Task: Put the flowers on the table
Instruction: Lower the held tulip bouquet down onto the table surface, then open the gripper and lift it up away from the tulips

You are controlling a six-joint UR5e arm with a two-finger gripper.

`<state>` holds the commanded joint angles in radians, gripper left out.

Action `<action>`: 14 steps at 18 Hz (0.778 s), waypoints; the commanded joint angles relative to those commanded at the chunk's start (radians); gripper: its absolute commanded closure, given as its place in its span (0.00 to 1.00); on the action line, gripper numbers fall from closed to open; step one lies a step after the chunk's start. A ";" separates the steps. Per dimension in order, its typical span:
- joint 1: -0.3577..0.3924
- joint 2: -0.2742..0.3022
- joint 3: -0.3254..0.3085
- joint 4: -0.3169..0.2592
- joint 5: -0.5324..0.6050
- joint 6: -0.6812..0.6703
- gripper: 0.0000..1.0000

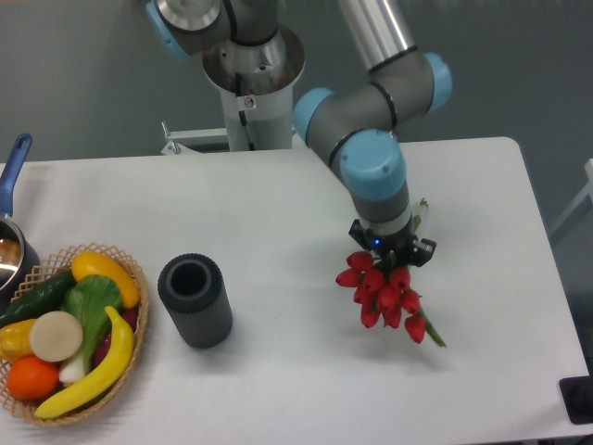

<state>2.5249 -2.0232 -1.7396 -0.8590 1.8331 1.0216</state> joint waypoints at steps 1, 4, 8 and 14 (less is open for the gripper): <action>0.000 -0.009 0.006 0.000 -0.003 0.000 0.56; -0.012 -0.037 0.014 0.000 -0.003 0.000 0.56; -0.012 -0.042 0.017 0.002 -0.006 0.000 0.45; -0.011 0.012 0.012 0.005 -0.012 -0.003 0.00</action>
<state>2.5142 -2.0112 -1.7272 -0.8545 1.8209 1.0185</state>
